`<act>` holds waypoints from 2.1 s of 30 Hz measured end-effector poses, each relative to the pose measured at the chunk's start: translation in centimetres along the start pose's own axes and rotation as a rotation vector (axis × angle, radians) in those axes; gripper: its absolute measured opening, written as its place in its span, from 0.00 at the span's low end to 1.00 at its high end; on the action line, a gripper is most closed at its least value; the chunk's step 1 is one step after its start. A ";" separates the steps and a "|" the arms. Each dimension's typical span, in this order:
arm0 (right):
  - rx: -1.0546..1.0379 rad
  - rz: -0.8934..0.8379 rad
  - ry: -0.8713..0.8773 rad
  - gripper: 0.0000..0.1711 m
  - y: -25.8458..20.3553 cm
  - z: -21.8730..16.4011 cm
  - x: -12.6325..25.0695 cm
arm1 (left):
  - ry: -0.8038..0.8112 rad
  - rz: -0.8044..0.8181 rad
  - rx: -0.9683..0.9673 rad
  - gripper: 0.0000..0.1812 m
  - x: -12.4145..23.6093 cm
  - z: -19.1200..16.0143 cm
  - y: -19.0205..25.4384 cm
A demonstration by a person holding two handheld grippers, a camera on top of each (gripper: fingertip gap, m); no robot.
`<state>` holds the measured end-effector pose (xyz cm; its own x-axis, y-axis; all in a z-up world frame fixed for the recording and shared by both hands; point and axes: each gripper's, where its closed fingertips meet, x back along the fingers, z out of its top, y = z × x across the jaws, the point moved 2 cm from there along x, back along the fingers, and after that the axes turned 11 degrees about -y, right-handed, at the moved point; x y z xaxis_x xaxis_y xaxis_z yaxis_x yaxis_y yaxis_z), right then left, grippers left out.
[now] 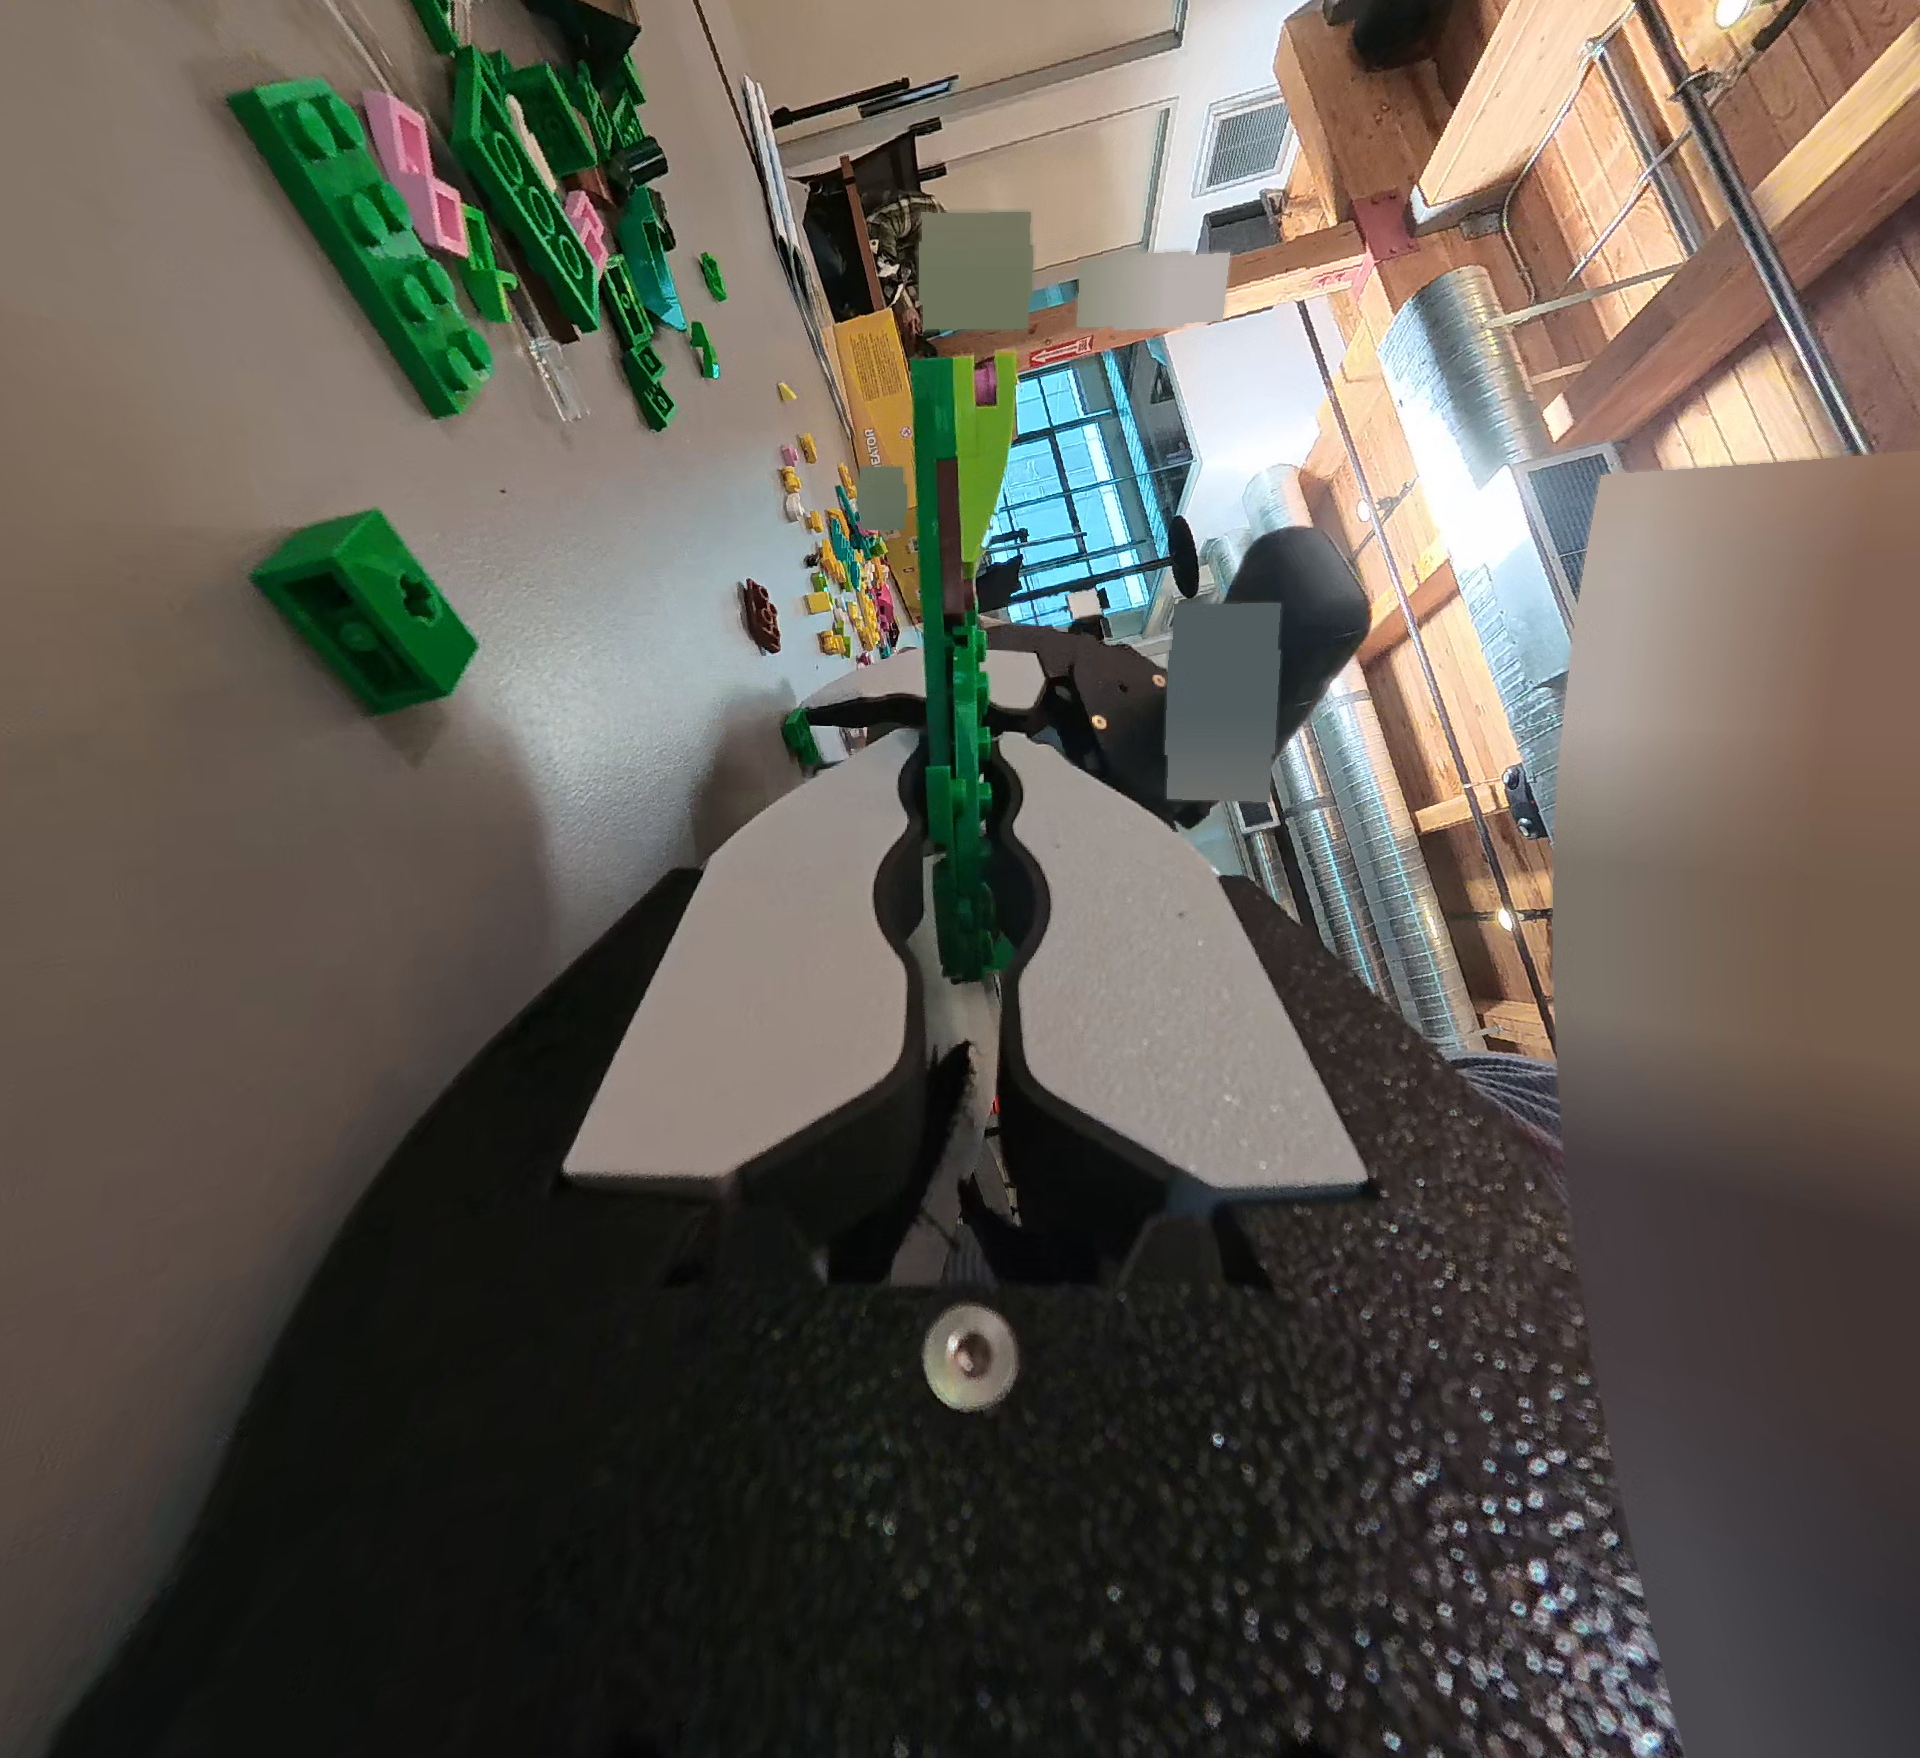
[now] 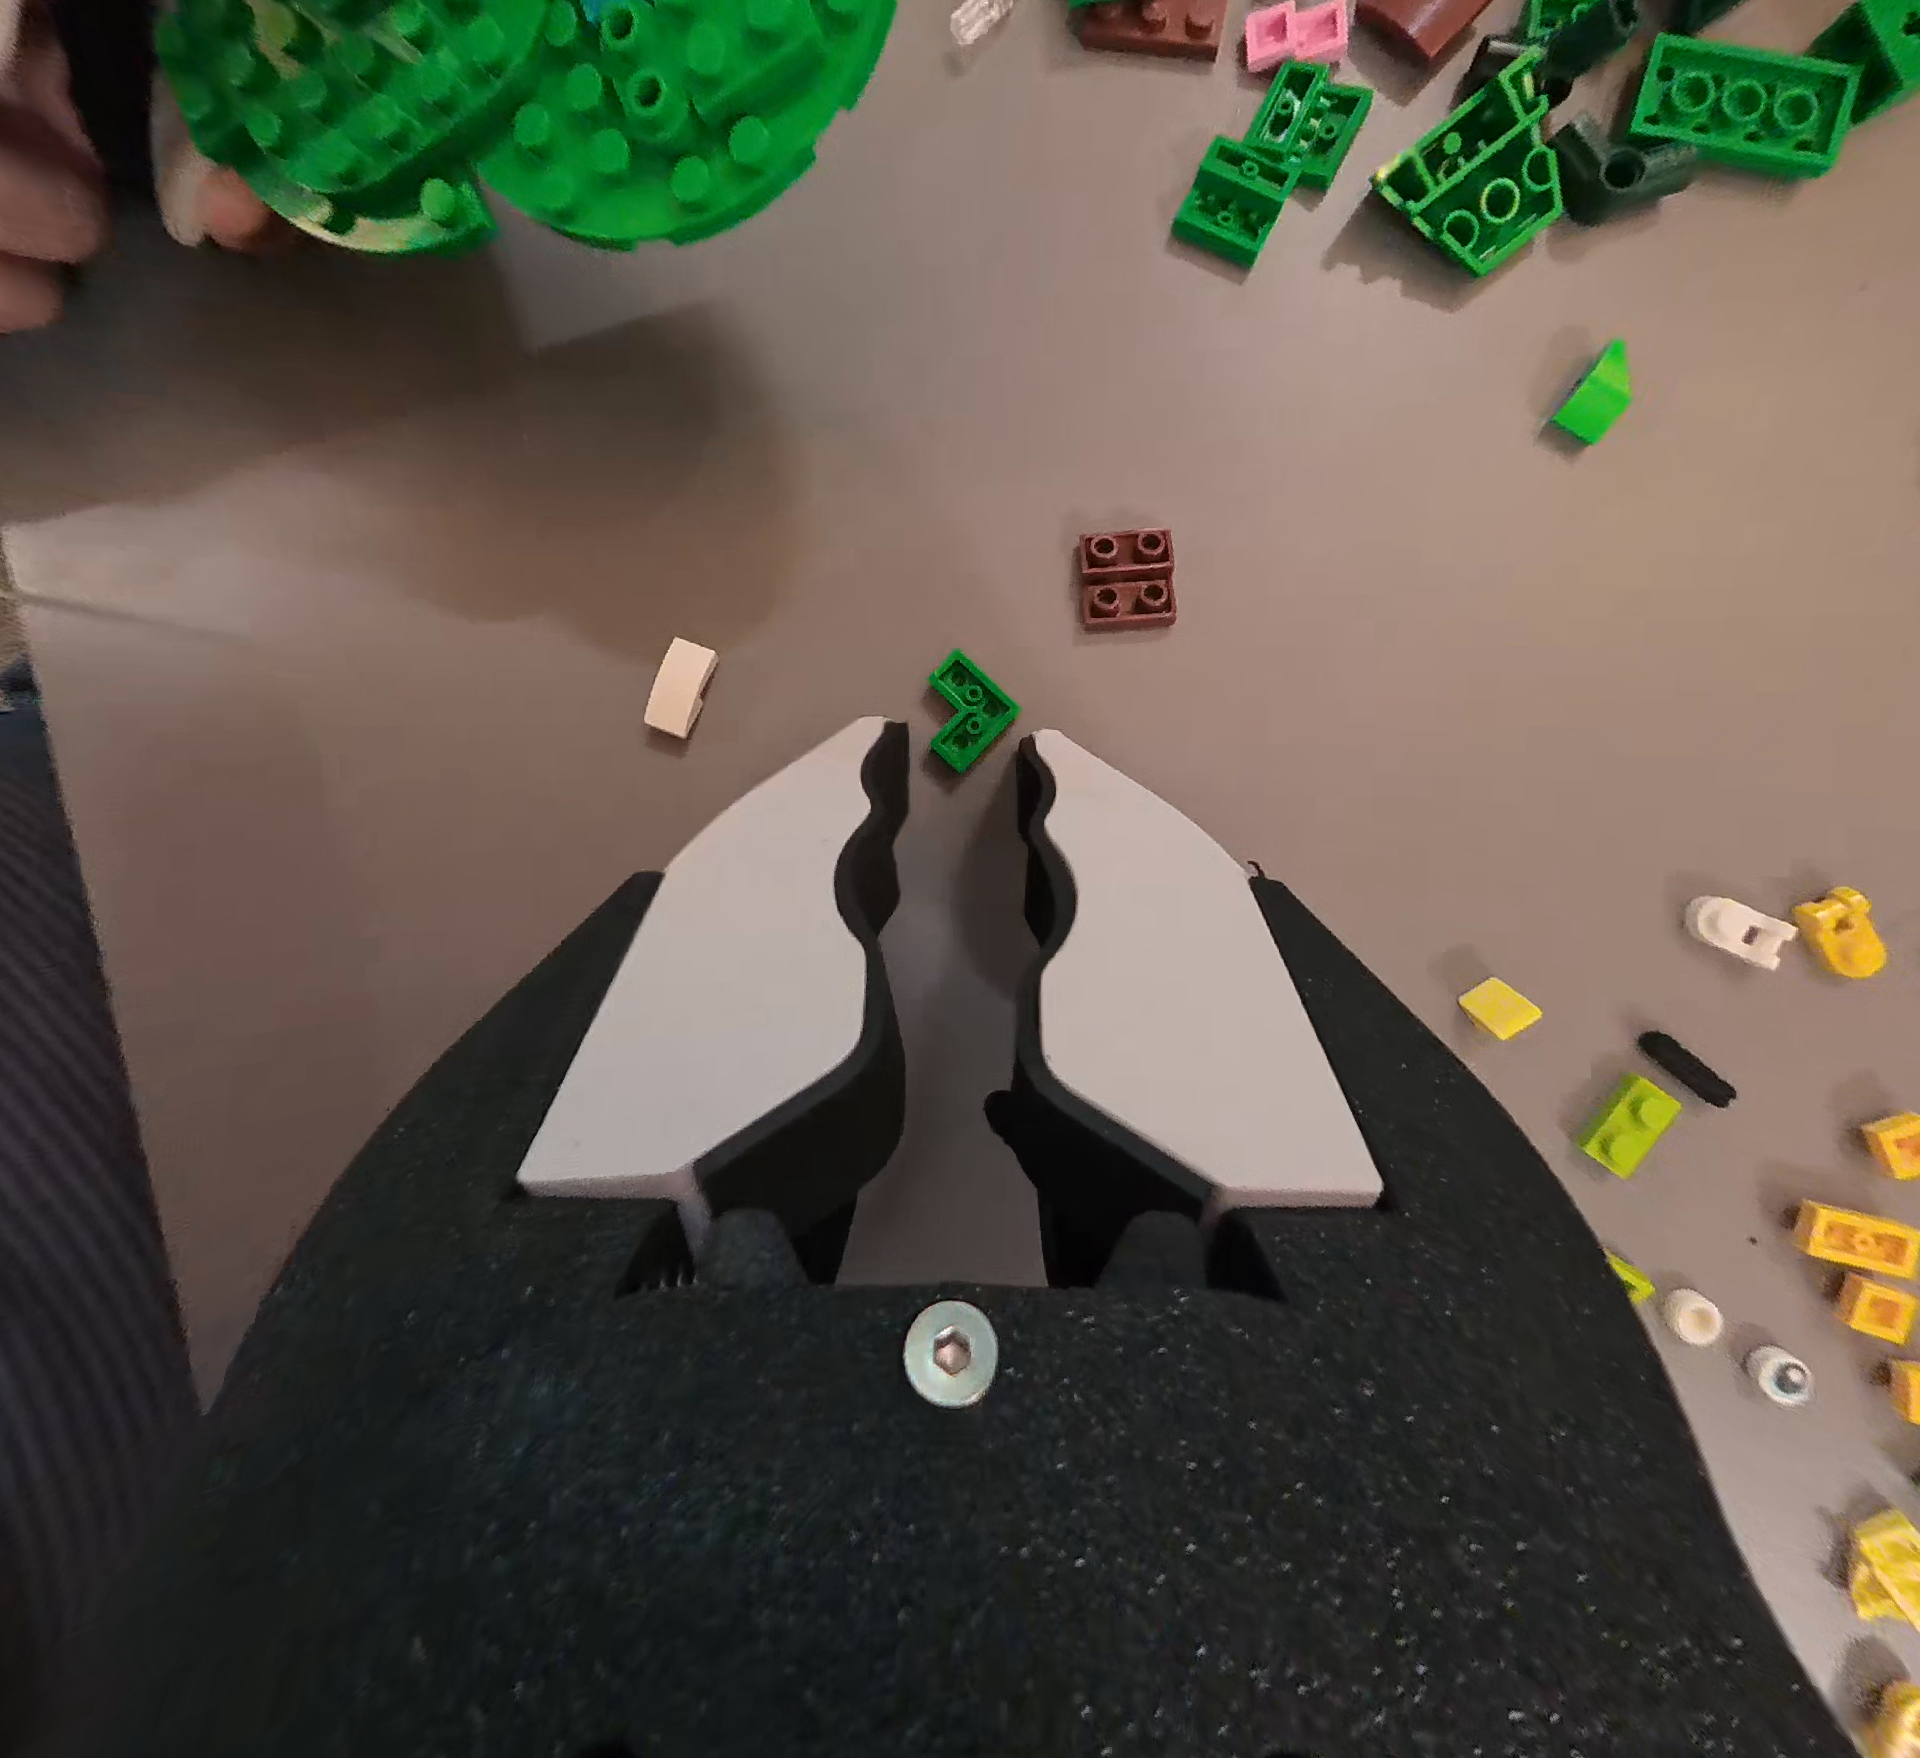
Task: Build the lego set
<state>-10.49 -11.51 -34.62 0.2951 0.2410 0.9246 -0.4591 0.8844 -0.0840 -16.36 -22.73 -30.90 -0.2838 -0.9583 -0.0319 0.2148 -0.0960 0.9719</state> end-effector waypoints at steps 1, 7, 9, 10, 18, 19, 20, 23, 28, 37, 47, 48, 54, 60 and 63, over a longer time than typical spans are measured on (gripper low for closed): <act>0.011 -0.024 -0.006 0.09 0.1 0.0 0.0 | -0.001 0.001 -0.001 0.04 0.0 0.0 0.0; 0.164 -0.140 -0.033 0.04 0.3 0.1 -0.1 | -0.008 0.010 -0.005 0.04 -0.1 -0.1 -0.1; 0.246 -0.170 -0.021 0.04 0.1 0.4 0.1 | -0.013 0.014 -0.007 0.04 -0.1 -0.1 -0.1; 0.289 -0.199 -0.007 0.04 0.0 0.7 0.3 | -0.017 0.017 -0.009 0.04 -0.2 -0.2 -0.1; 0.518 -0.302 0.022 0.04 -1.3 3.1 1.8 | -0.116 0.014 -0.035 0.04 -1.0 -1.3 0.2; 0.531 -0.289 0.035 0.04 -1.7 3.4 1.9 | -0.128 0.018 -0.041 0.04 -1.1 -1.5 0.2; 0.538 -0.272 0.050 0.04 -2.1 3.6 2.0 | -0.138 0.024 -0.044 0.04 -1.2 -1.6 0.1; 0.541 -0.247 0.077 0.04 -2.6 4.0 2.5 | -0.146 0.037 -0.052 0.04 -1.3 -1.7 0.1; 0.520 -0.195 0.069 0.04 -2.4 3.7 2.8 | -0.157 0.070 -0.060 0.04 -1.4 -1.8 -0.2; 0.518 -0.049 -0.563 0.04 1.5 -3.7 3.8 | -0.150 0.071 -0.061 0.04 -1.3 -1.8 -0.2; 0.462 0.081 -0.941 0.04 2.1 -6.0 3.9 | -0.146 0.059 -0.054 0.04 -1.3 -1.7 -0.2; 0.462 0.092 -0.934 0.04 1.8 -5.8 3.8 | -0.147 0.058 -0.054 0.04 -1.3 -1.7 -0.1; 0.462 0.113 -0.922 0.04 1.5 -5.5 4.4 | -0.156 0.052 -0.050 0.04 -1.4 -1.8 -0.1; 0.399 0.153 -0.995 0.04 1.5 -6.0 4.0 | -0.174 0.047 -0.051 0.04 -1.5 -2.0 -0.1; 0.396 0.168 -0.986 0.04 1.3 -5.3 3.4 | -0.178 0.044 -0.051 0.04 -1.5 -2.1 0.0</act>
<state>-5.66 -7.40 -33.53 -0.5220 -0.2379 0.8191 -0.7216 0.6351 -0.2754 -13.97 -21.86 -31.36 -0.4328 -0.8997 0.0564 0.2767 -0.0731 0.9582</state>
